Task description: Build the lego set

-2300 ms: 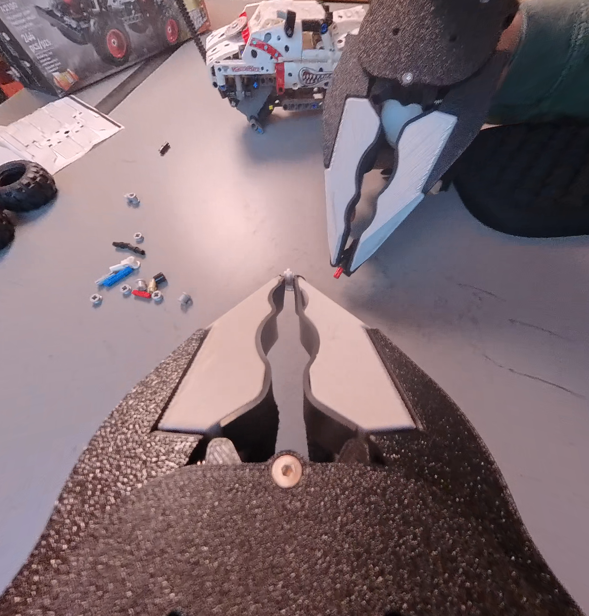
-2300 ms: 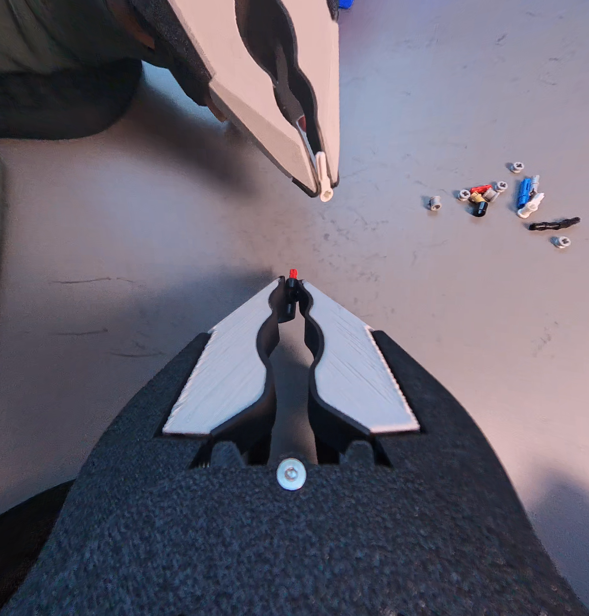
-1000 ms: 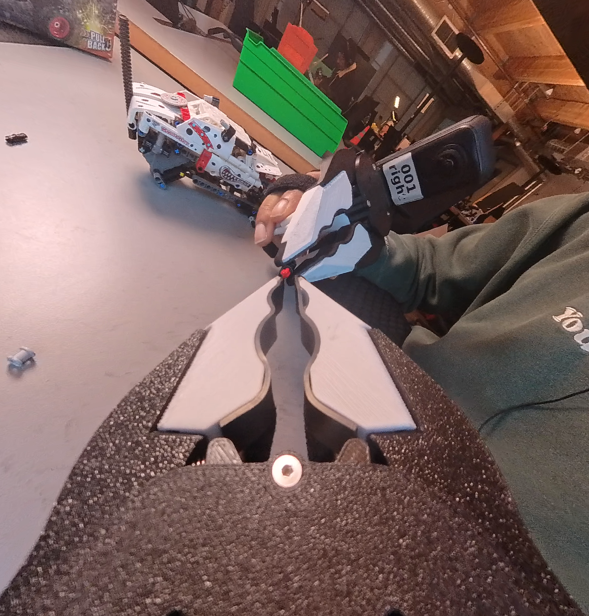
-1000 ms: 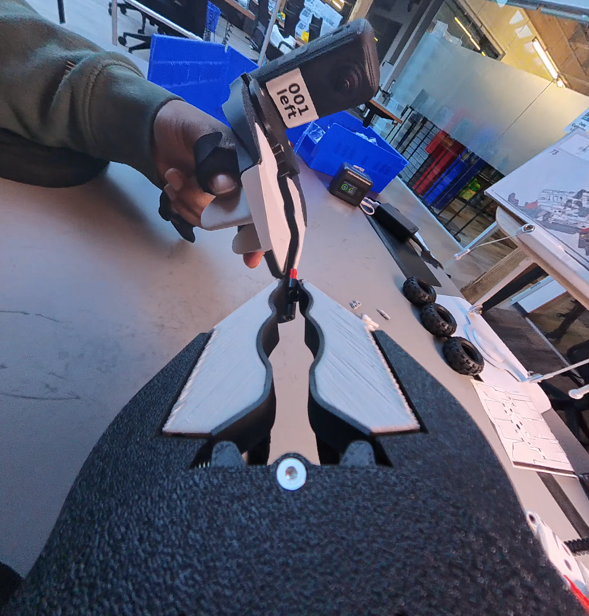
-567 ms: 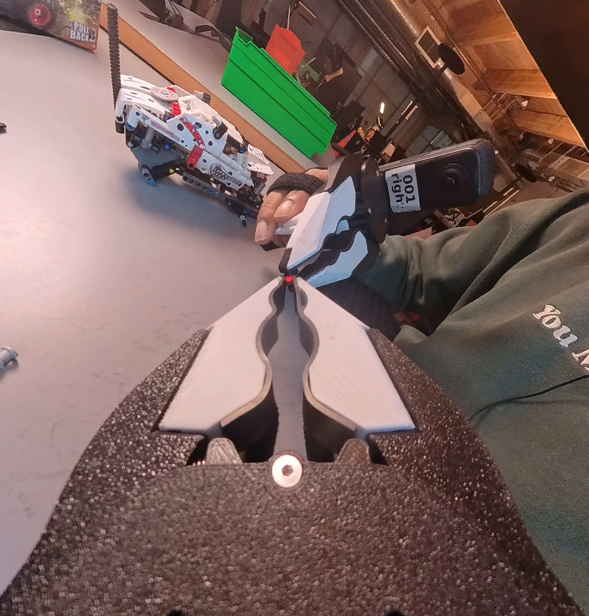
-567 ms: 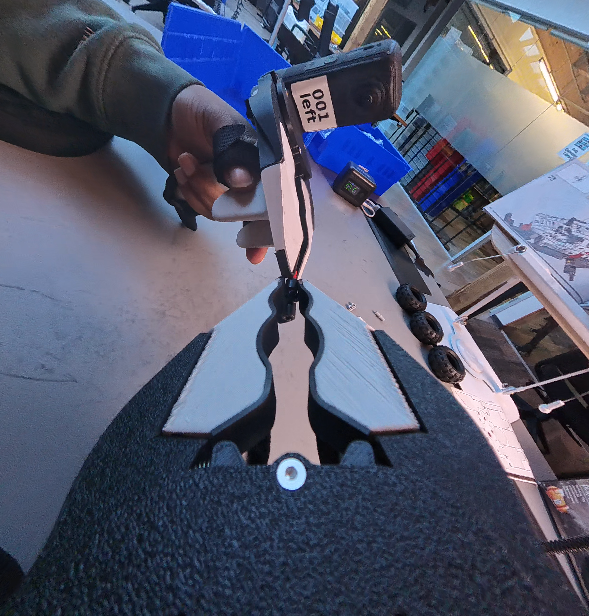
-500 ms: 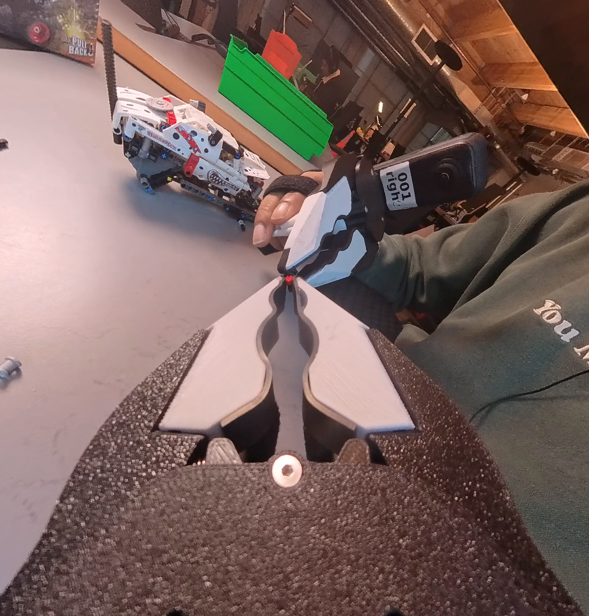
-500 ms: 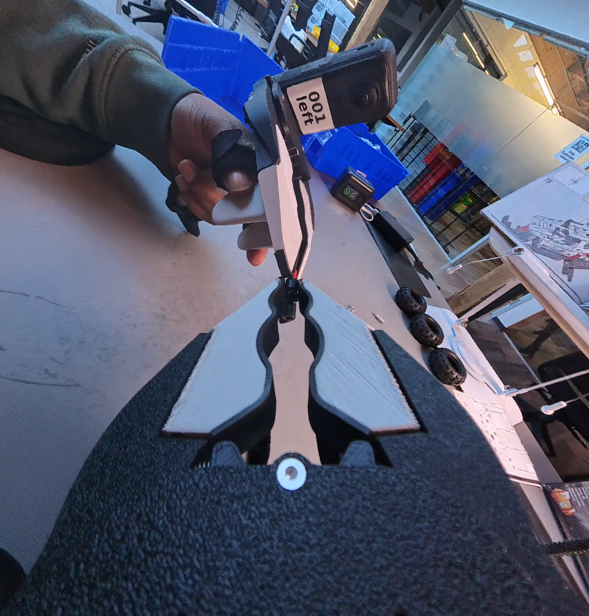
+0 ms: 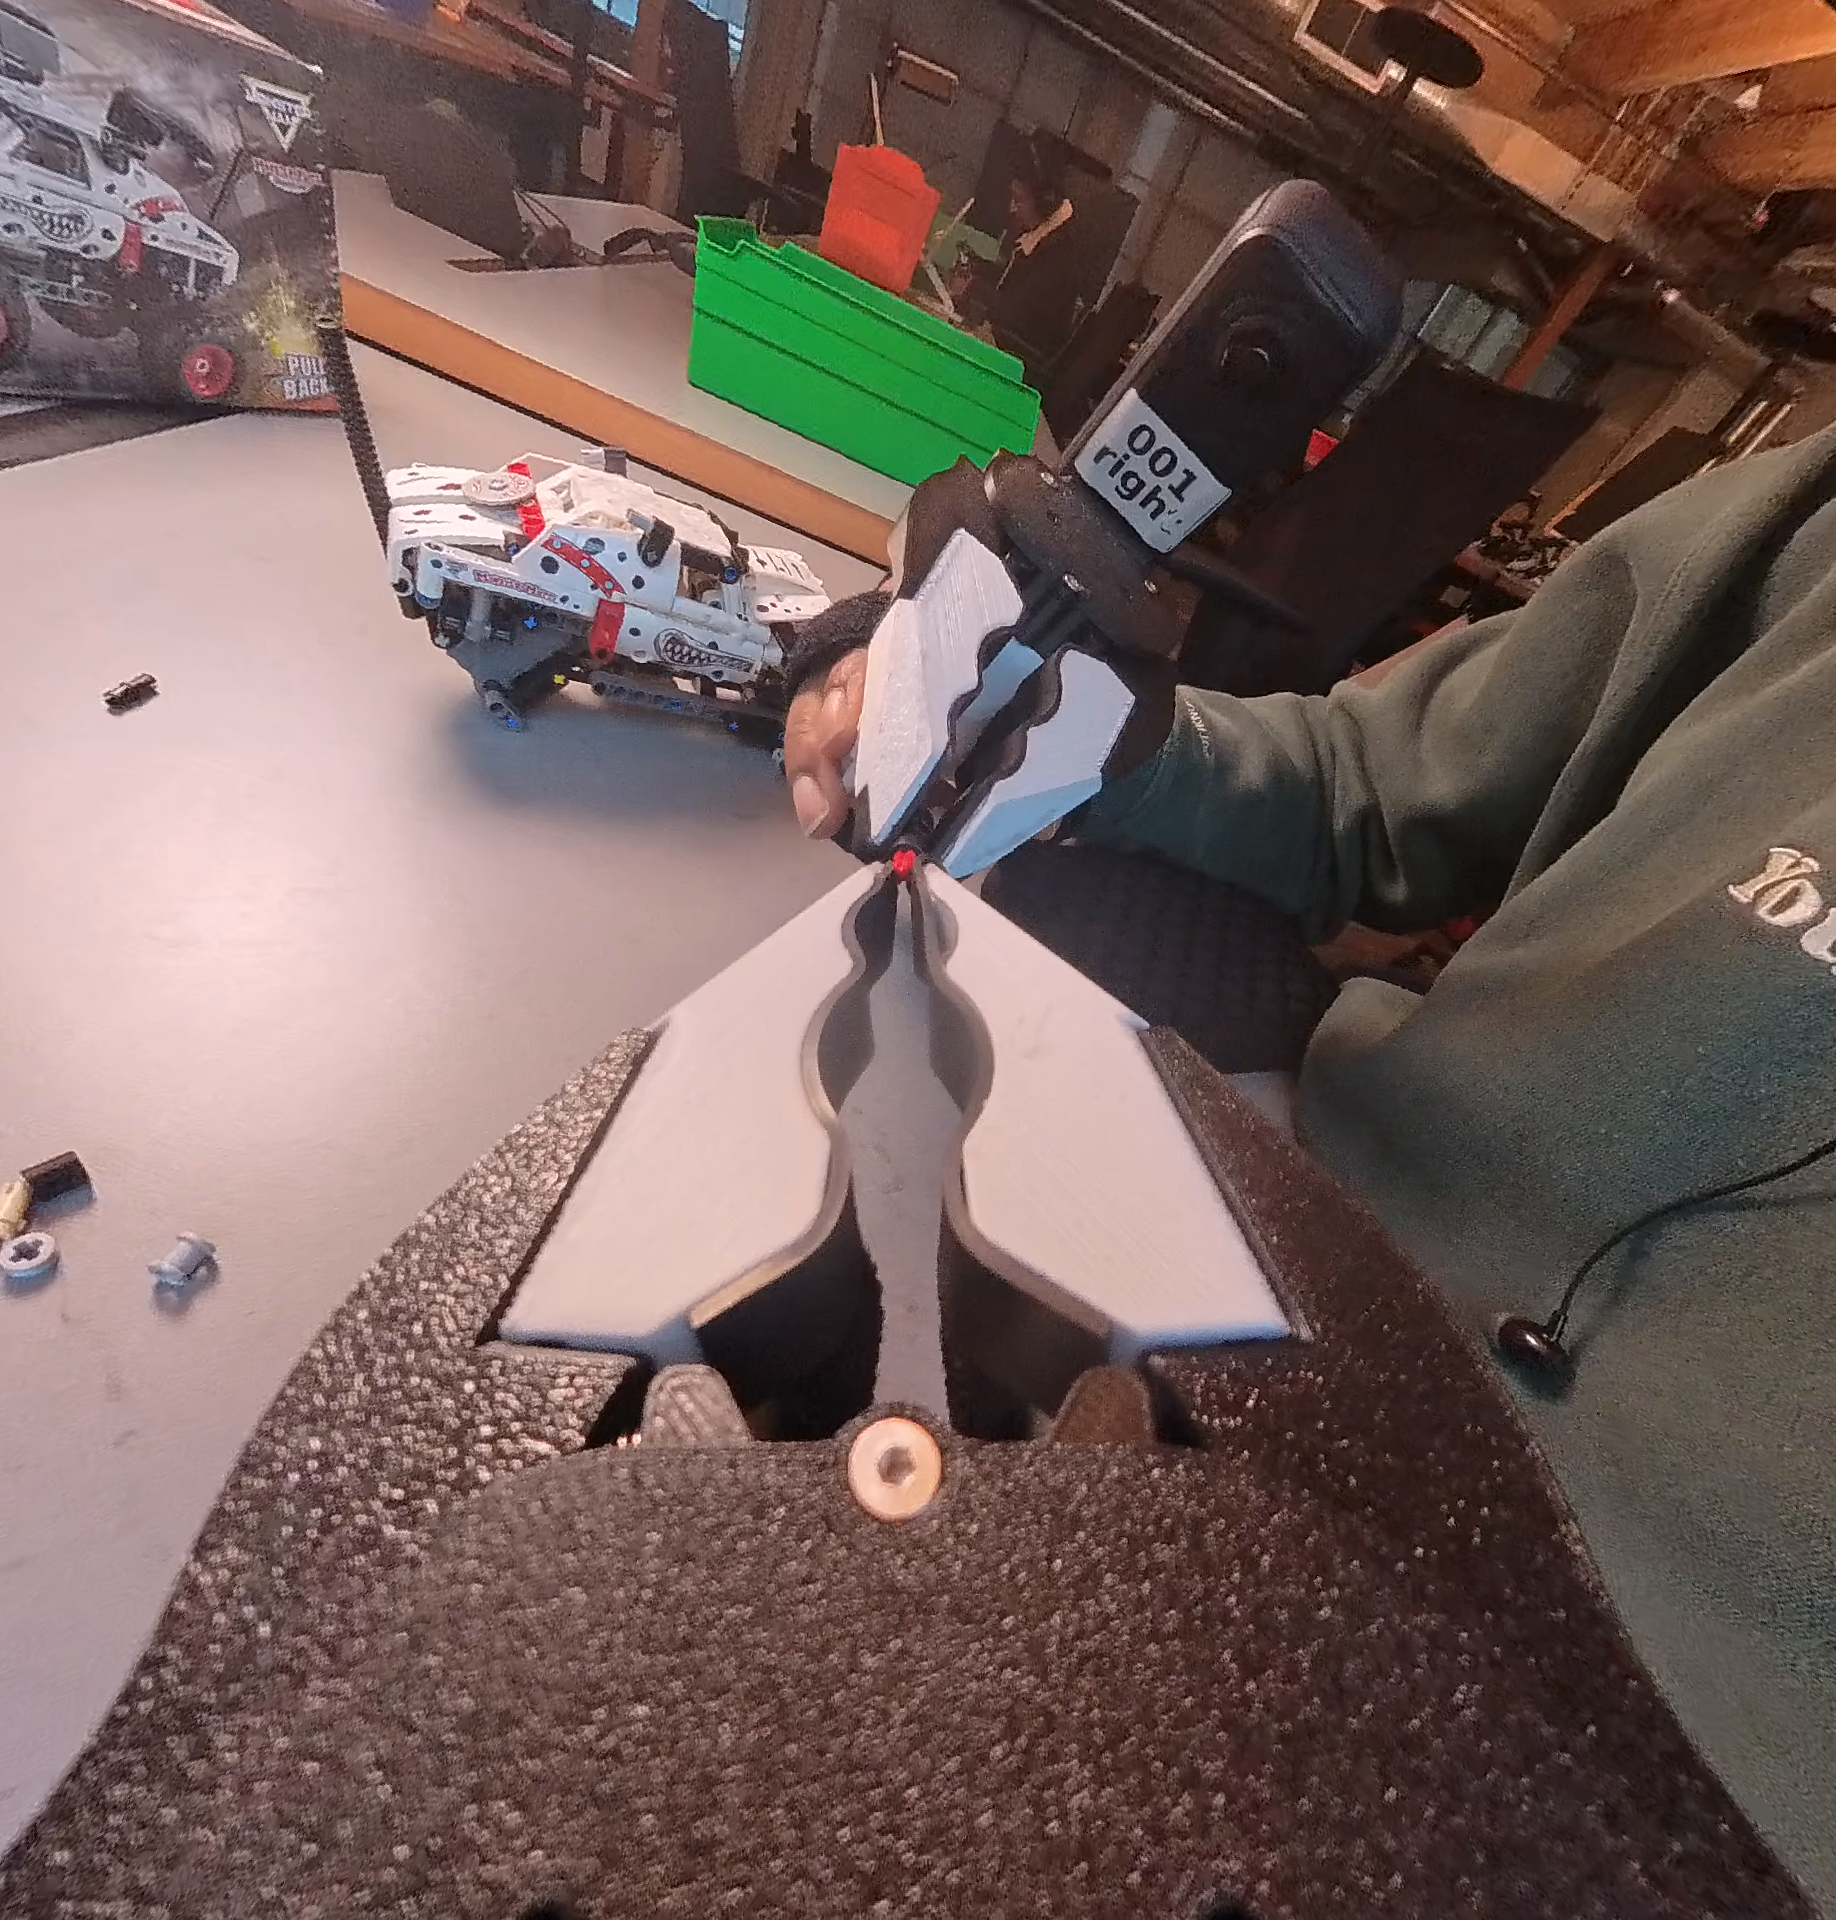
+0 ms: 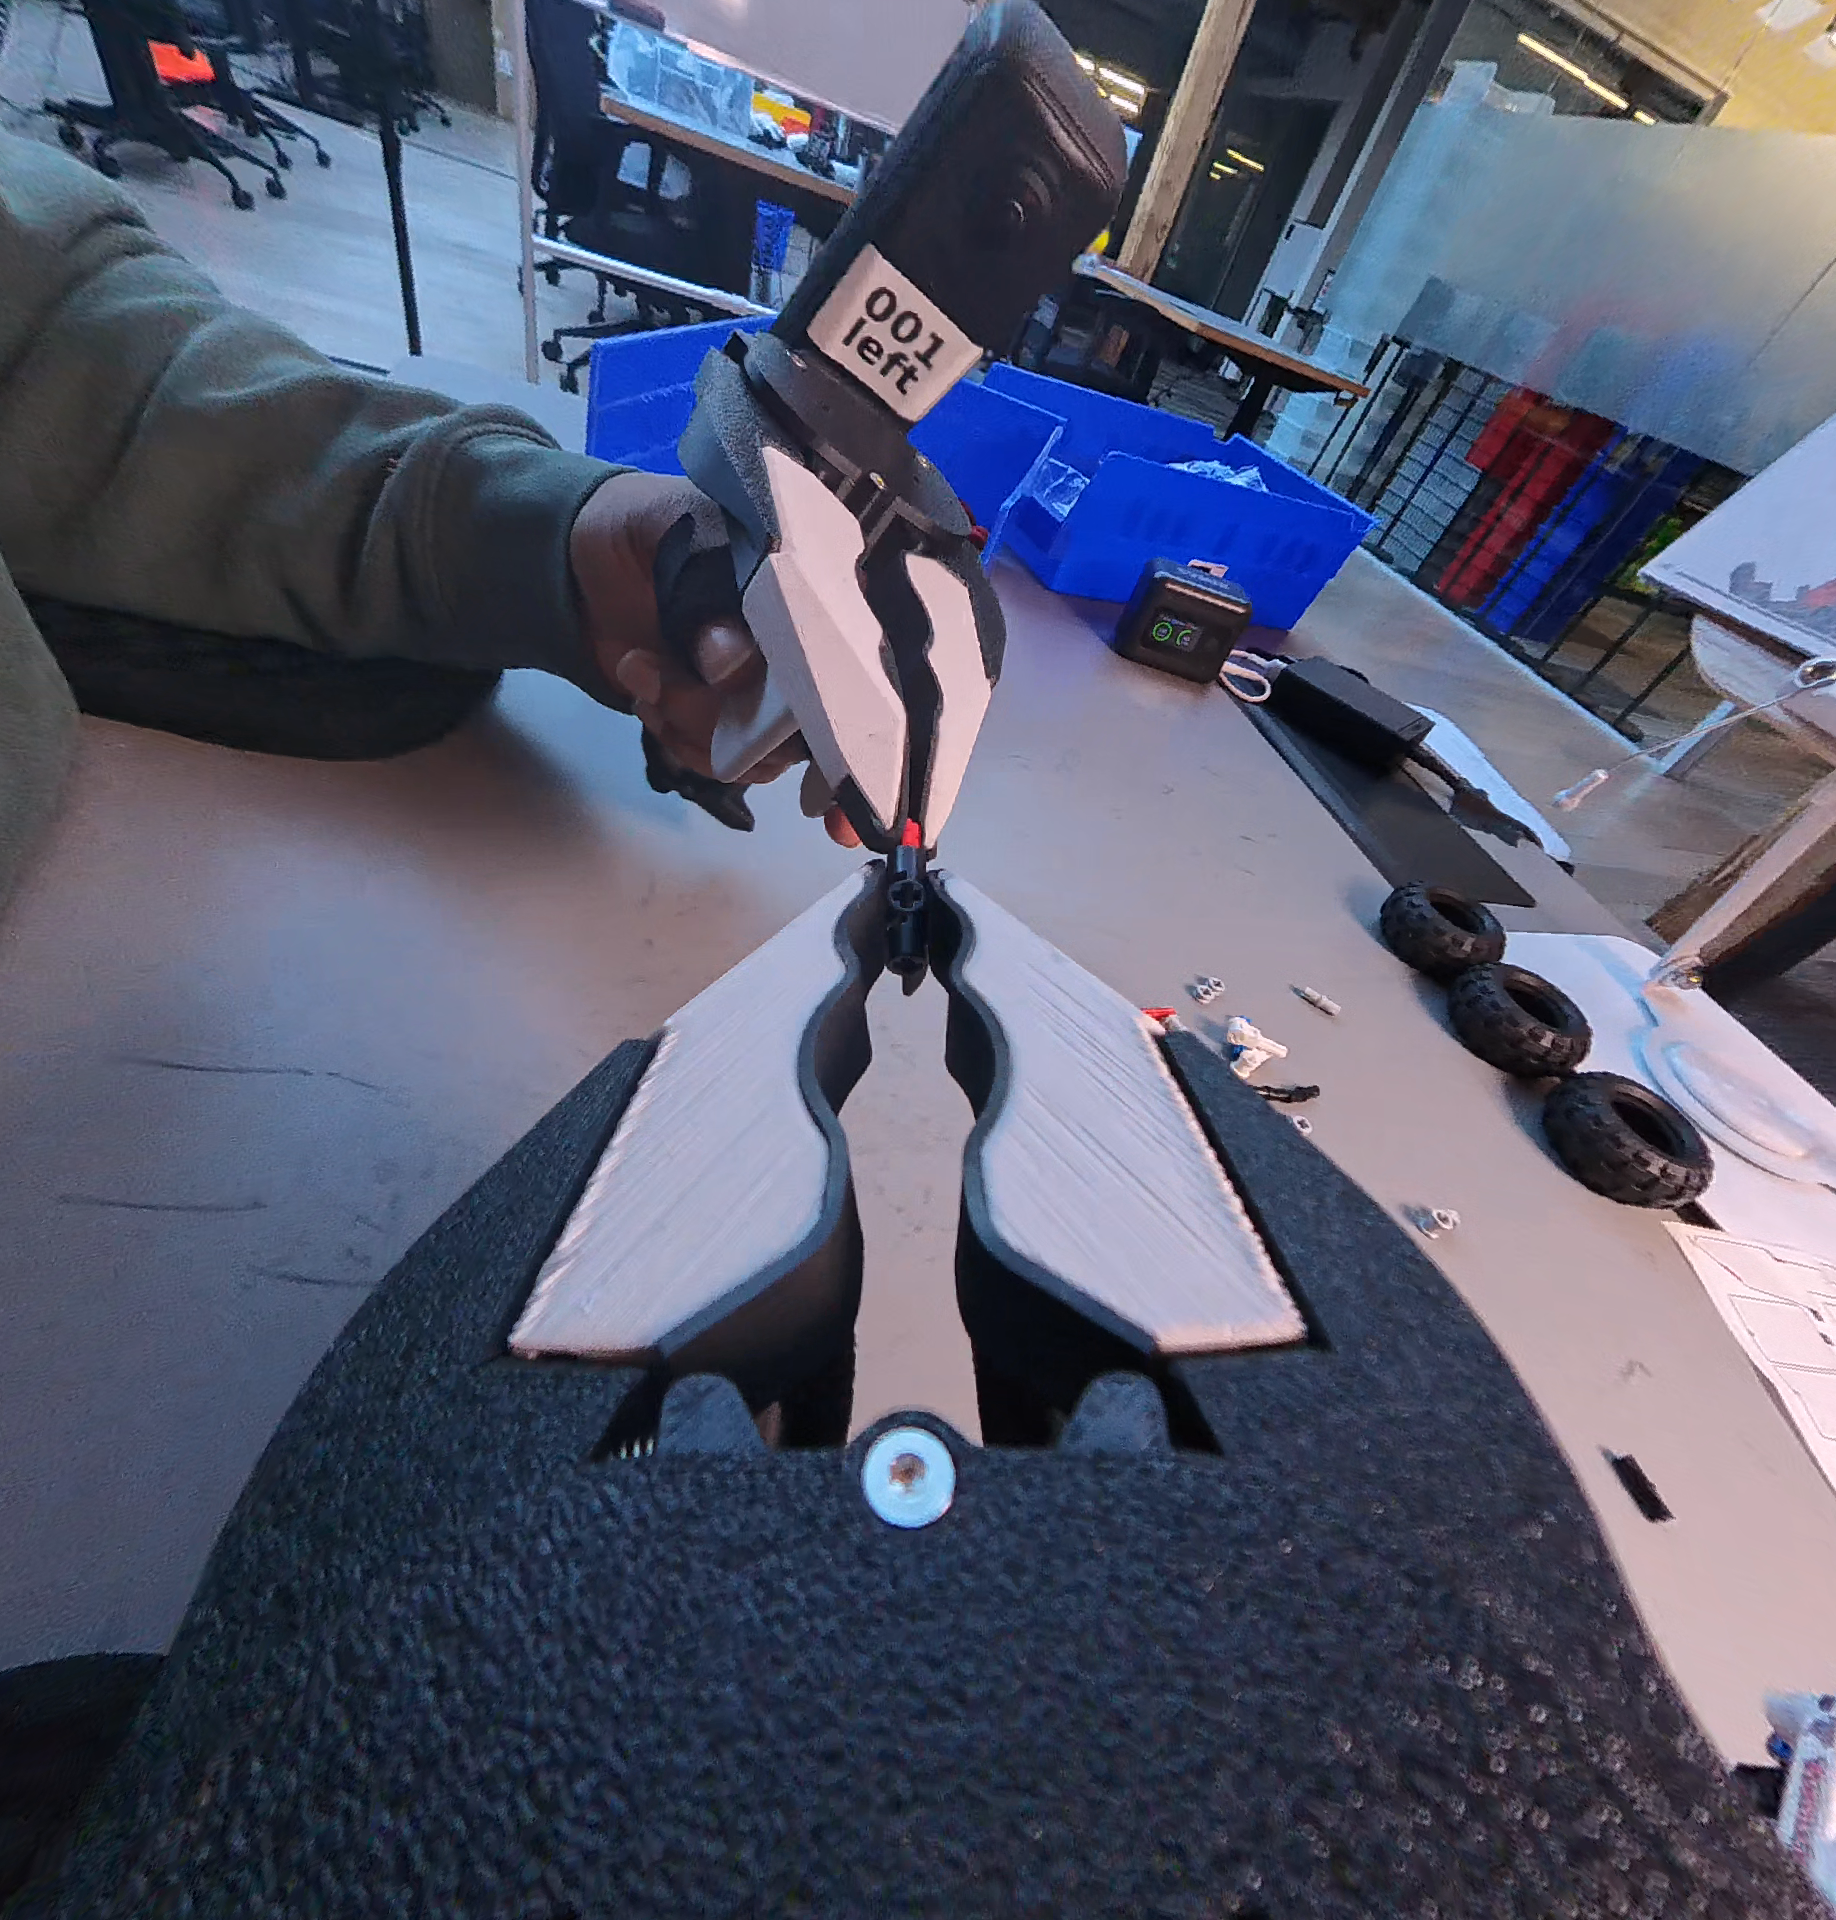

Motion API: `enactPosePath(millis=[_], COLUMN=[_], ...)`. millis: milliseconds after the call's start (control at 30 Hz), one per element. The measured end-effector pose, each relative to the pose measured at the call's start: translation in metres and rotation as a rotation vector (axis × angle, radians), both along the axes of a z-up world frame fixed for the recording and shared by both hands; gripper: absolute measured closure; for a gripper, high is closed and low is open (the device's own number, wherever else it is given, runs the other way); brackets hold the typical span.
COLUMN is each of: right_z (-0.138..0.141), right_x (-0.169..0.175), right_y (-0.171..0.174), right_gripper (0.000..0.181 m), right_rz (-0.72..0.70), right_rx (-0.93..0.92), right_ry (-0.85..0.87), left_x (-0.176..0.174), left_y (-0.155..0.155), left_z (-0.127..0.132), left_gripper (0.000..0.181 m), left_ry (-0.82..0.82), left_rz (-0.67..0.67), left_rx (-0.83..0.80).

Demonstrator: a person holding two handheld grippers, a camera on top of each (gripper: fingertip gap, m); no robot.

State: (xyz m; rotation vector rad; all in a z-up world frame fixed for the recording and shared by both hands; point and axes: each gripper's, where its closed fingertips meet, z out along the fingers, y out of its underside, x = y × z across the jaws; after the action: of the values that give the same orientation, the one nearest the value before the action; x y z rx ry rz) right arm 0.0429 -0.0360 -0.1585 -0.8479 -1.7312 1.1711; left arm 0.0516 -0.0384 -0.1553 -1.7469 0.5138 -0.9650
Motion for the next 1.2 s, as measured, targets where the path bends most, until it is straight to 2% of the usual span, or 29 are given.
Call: enactPosePath(millis=[100,133,200,233,300,367,400,433,467,600,733,900,1133,1200], right_z=[0.001,0.002,0.011,0.019,0.023,0.014,0.012,0.010,0.010,0.007,0.004,0.003,0.019,0.022], right_x=[0.002,0.003,0.017,0.020,0.012,0.004,0.004,0.006,0.007,0.008,0.006,0.006,0.011,0.013], right_y=[0.002,0.008,0.039,0.040,0.017,0.007,0.009,0.009,0.009,0.004,0.001,0.002,0.001,0.001], right_gripper=[0.176,0.176,0.176,0.176,0.176,0.176,0.176,0.176,0.176,0.175,0.175,0.175,0.175,0.175], right_rz=[0.001,-0.017,-0.083,-0.075,-0.036,-0.028,-0.033,-0.028,-0.029,-0.024,-0.022,-0.034,0.019,0.025], right_rx=[-0.013,-0.011,-0.062,-0.084,-0.032,0.020,0.026,0.015,0.018,0.053,0.061,0.086,-0.045,-0.047], right_ry=[-0.011,-0.009,0.015,0.029,0.049,0.034,0.031,0.028,0.030,0.030,0.029,0.026,0.055,0.059], left_x=[-0.003,-0.015,-0.066,-0.071,-0.048,-0.020,-0.012,-0.008,-0.005,0.005,0.008,0.007,0.011,0.005], left_y=[0.002,0.005,0.004,0.002,0.006,0.006,0.006,0.006,0.005,0.004,0.002,0.004,0.001,-0.001], left_z=[0.002,0.010,0.037,0.034,0.019,0.002,-0.002,-0.004,-0.004,0.006,0.005,0.004,0.023,0.033], left_gripper=[0.181,0.181,0.181,0.181,0.181,0.181,0.177,0.162,0.157,0.171,0.179,0.181,0.181,0.181], left_ry=[-0.008,-0.043,-0.154,-0.092,-0.024,-0.010,-0.020,-0.038,-0.060,-0.122,-0.097,-0.037,-0.023,-0.071], left_rz=[0.024,0.073,0.195,0.197,0.128,0.032,0.005,-0.015,-0.029,-0.049,-0.046,-0.008,0.014,0.022], left_rx=[0.021,0.043,0.104,0.107,0.072,0.003,-0.023,-0.043,-0.056,-0.048,-0.037,-0.015,0.064,0.083])
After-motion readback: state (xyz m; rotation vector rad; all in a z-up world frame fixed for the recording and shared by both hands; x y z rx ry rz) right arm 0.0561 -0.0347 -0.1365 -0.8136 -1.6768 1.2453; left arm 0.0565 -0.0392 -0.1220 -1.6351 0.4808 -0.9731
